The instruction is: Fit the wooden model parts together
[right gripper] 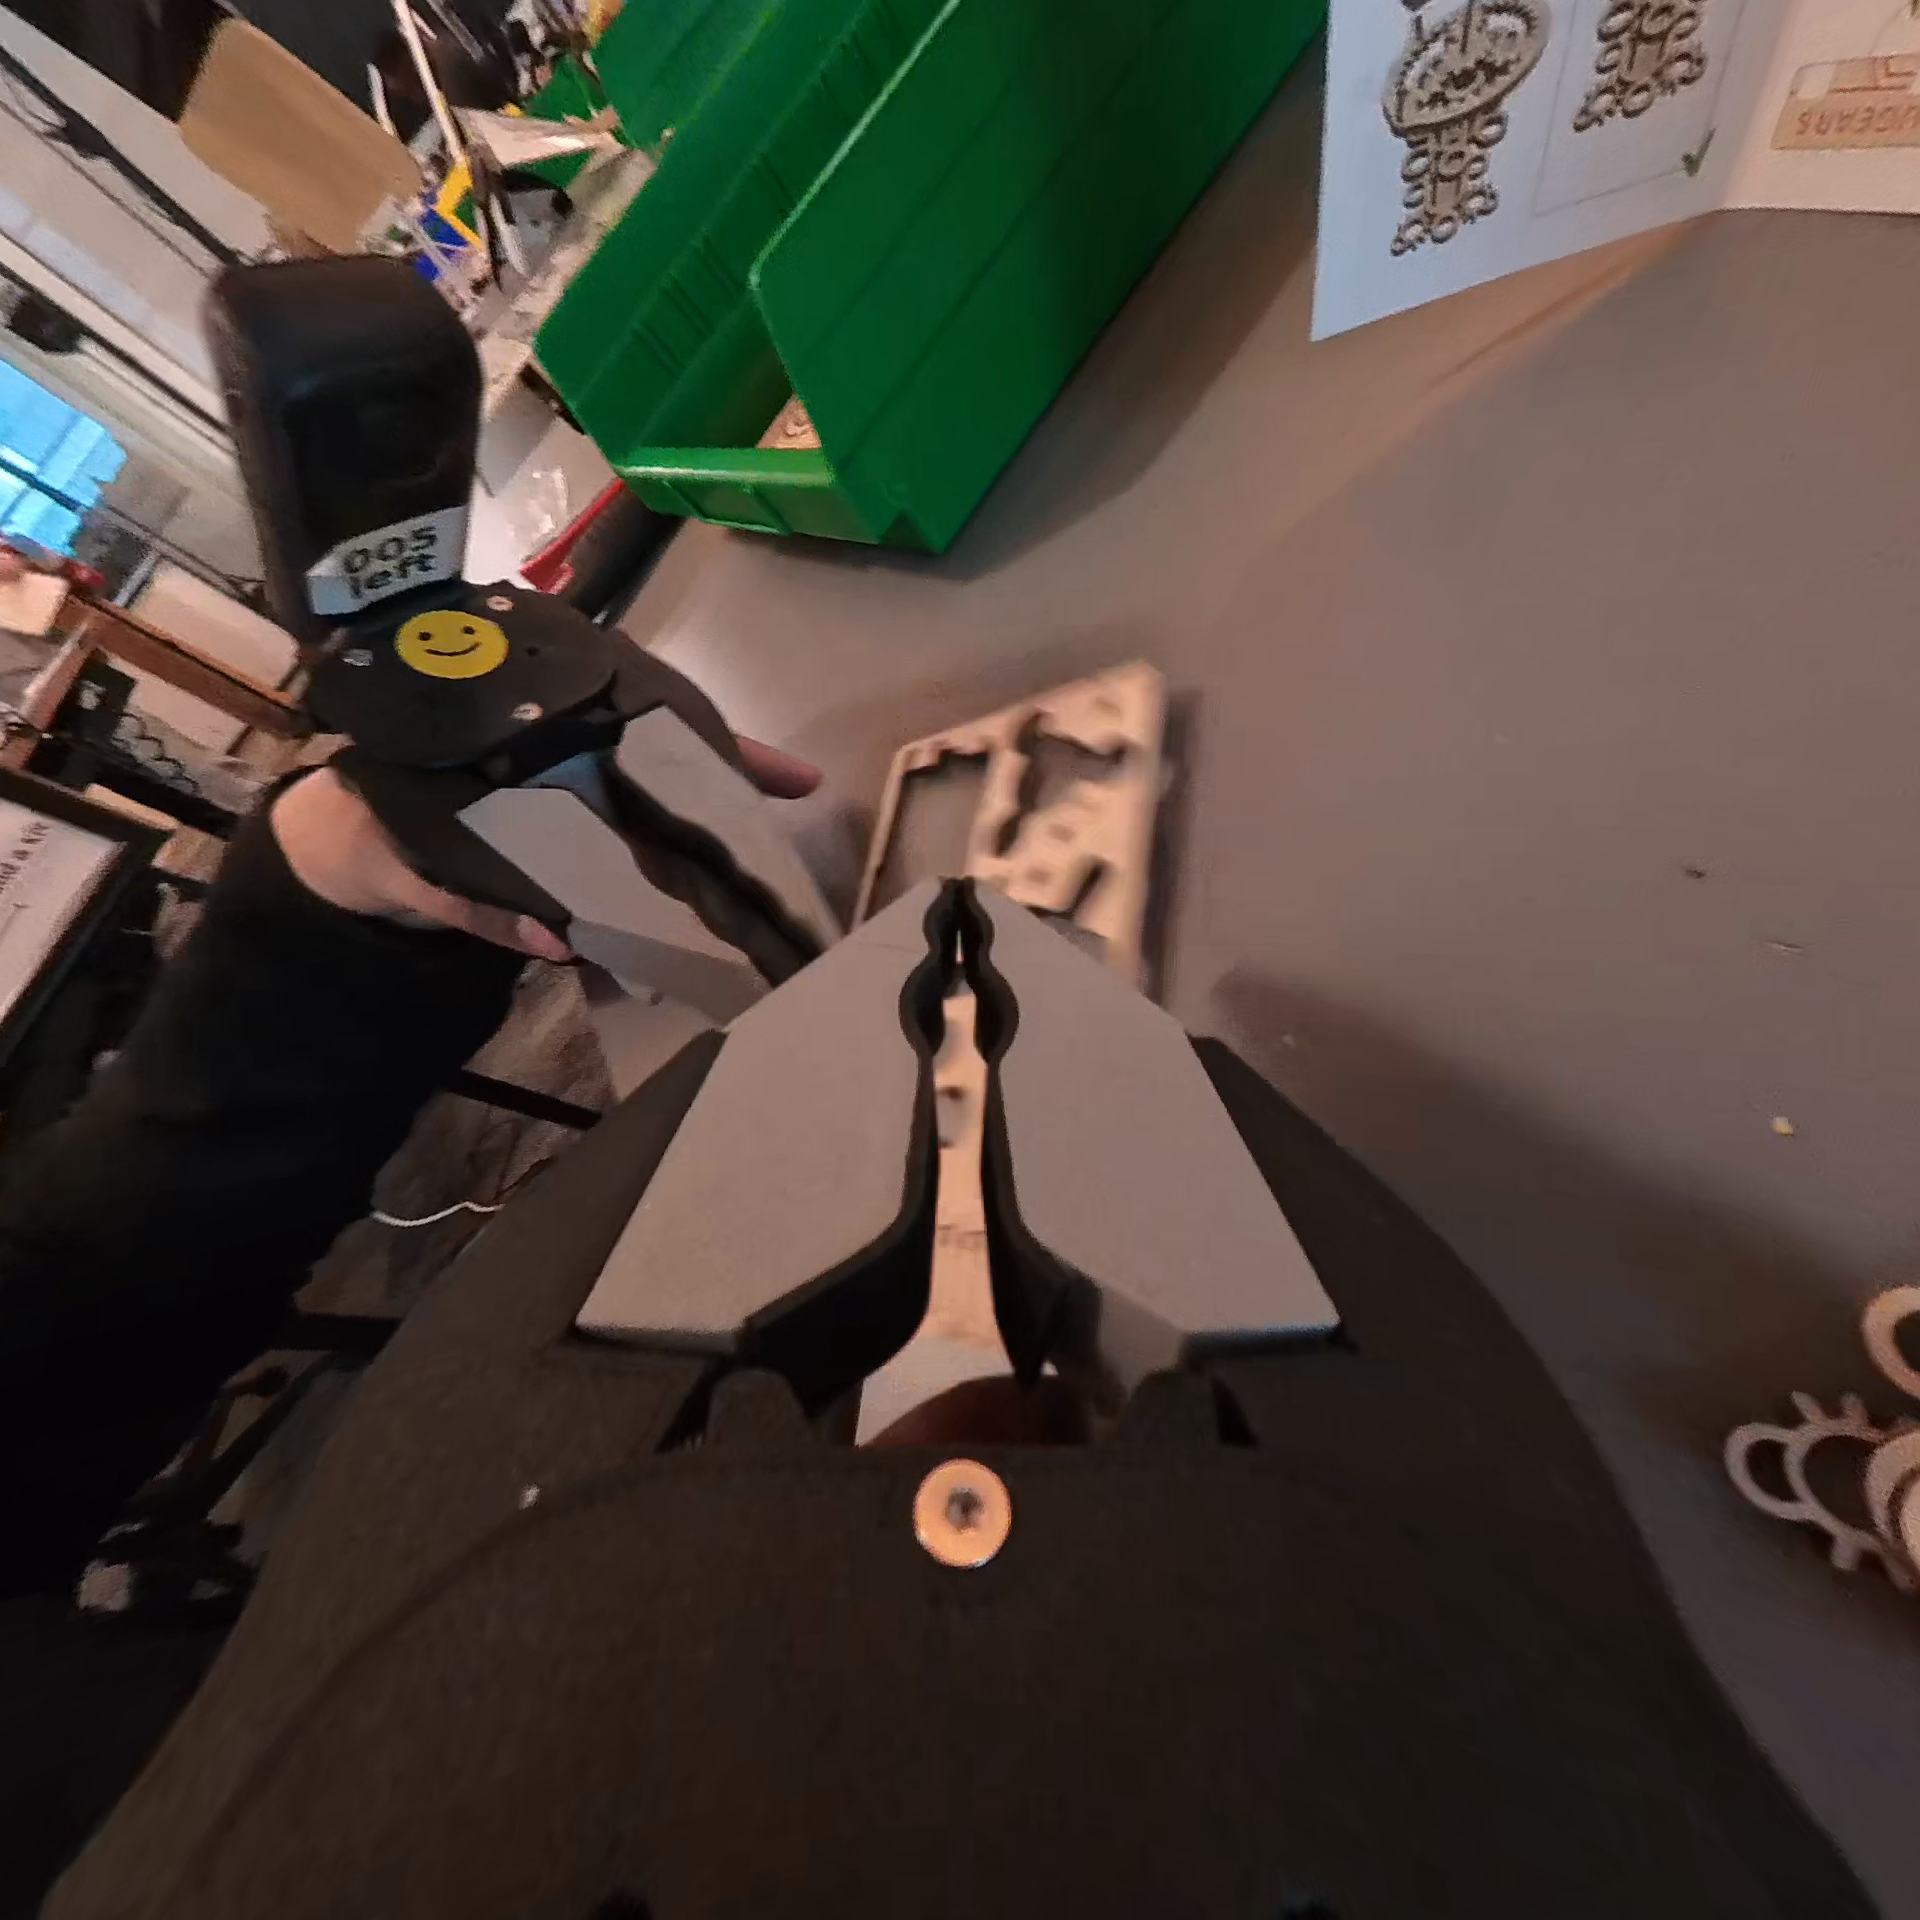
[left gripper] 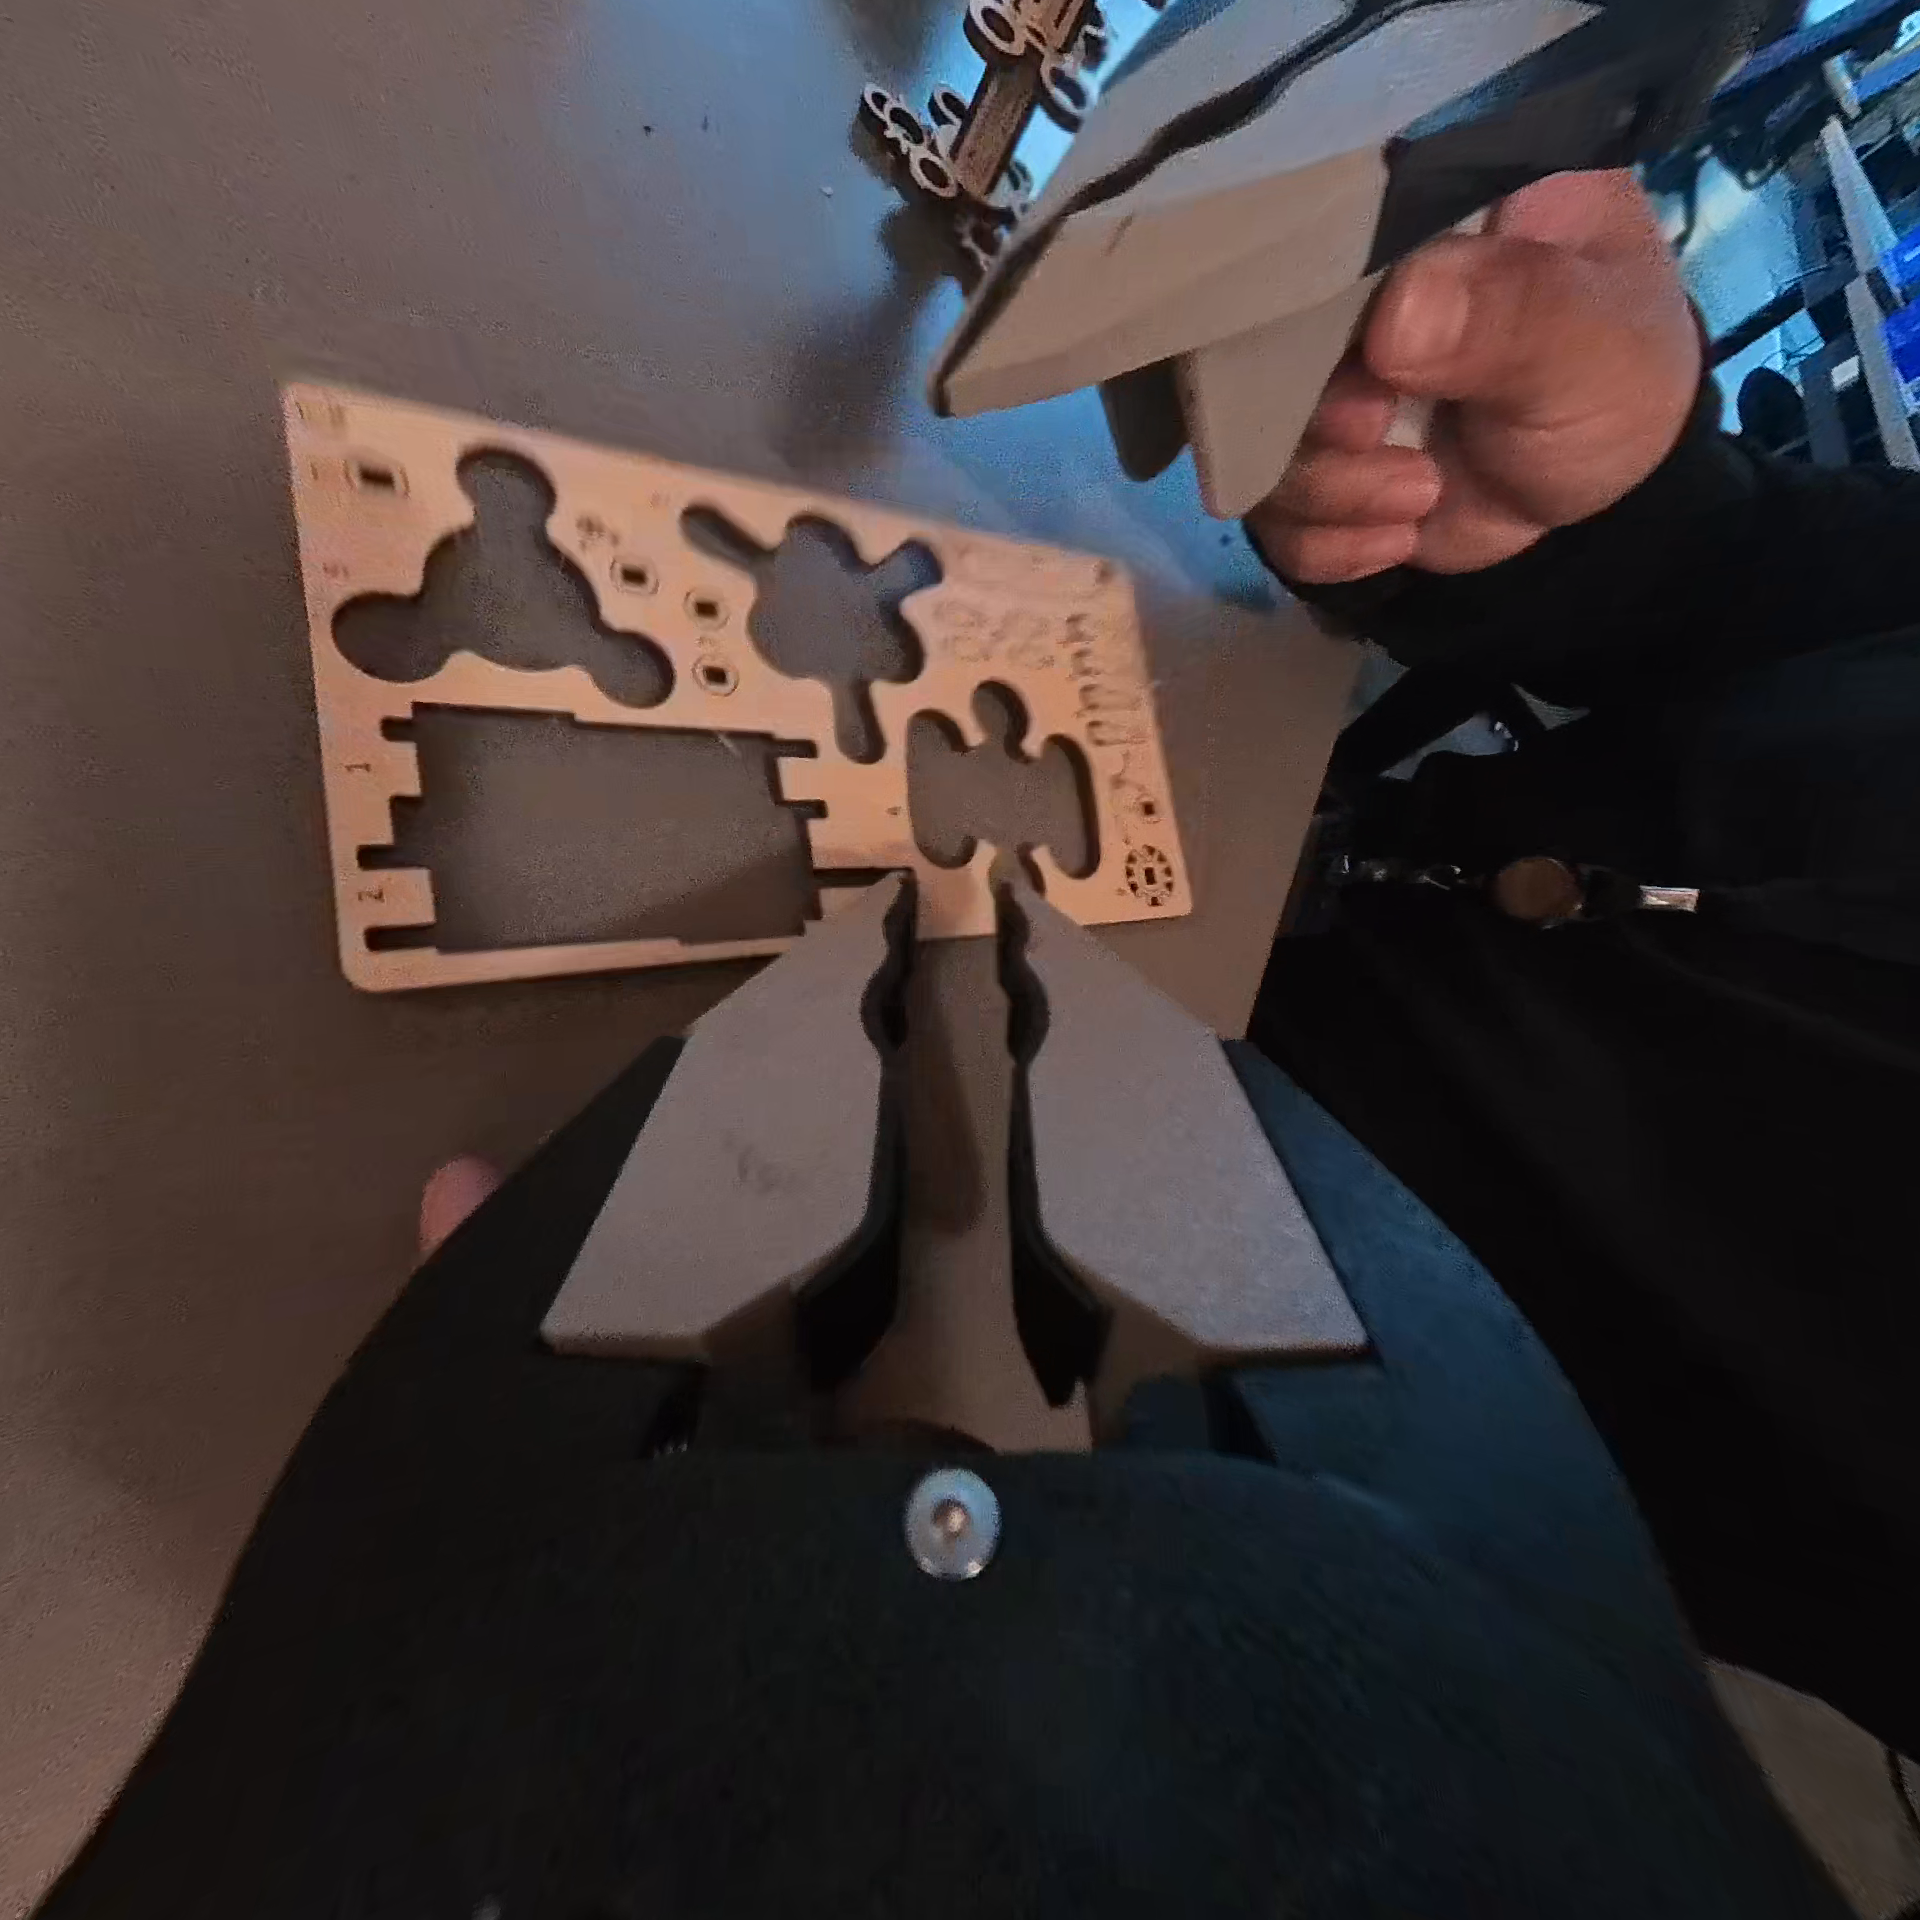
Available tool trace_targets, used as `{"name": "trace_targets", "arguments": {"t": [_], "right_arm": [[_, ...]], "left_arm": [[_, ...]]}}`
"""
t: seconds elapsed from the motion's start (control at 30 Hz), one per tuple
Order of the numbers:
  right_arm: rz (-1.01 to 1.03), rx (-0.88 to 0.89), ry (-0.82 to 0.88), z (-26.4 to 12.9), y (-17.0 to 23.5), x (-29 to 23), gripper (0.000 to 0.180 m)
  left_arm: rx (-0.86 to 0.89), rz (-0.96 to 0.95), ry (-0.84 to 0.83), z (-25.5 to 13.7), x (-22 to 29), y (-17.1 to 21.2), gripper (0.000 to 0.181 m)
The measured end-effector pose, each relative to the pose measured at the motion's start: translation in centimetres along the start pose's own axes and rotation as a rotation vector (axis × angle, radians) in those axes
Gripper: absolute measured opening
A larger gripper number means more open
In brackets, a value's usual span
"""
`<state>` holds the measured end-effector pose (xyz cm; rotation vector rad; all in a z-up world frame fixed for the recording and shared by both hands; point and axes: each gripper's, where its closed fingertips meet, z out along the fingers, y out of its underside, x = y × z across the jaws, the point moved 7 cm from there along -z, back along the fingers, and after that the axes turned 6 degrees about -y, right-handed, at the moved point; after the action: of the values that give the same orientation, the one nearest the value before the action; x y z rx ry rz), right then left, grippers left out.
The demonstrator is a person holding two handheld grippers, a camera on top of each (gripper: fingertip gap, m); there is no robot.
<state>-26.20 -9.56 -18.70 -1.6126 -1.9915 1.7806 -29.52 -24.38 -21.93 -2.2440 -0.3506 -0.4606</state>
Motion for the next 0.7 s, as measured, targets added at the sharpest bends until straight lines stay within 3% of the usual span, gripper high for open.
{"name": "trace_targets", "arguments": {"t": [0.17, 0.27, 0.33, 0.43, 0.7], "right_arm": [[-0.043, -0.016, 0.046, -0.3, 0.1, 0.2, 0.000], [-0.071, -0.097, 0.049, 0.2, 0.6, 0.3, 0.002], [-0.130, -0.150, 0.114, 0.7, 0.8, 0.4, 0.034], [-0.258, -0.223, 0.245, 1.2, 0.7, 0.5, 0.053], [-0.360, -0.322, 0.421, 2.6, 0.7, 1.2, 0.047]], "left_arm": [[0.037, 0.018, -0.073, -0.6, -0.7, -0.2, 0.023], [0.056, 0.019, -0.182, -1.2, -1.6, -0.5, 0.041], [0.074, 0.030, -0.252, -1.5, -2.1, -1.0, 0.049], [0.053, 0.073, -0.380, -2.1, -3.1, -1.5, 0.060], [0.038, 0.096, -0.439, -1.5, -2.8, -0.9, 0.067]]}}
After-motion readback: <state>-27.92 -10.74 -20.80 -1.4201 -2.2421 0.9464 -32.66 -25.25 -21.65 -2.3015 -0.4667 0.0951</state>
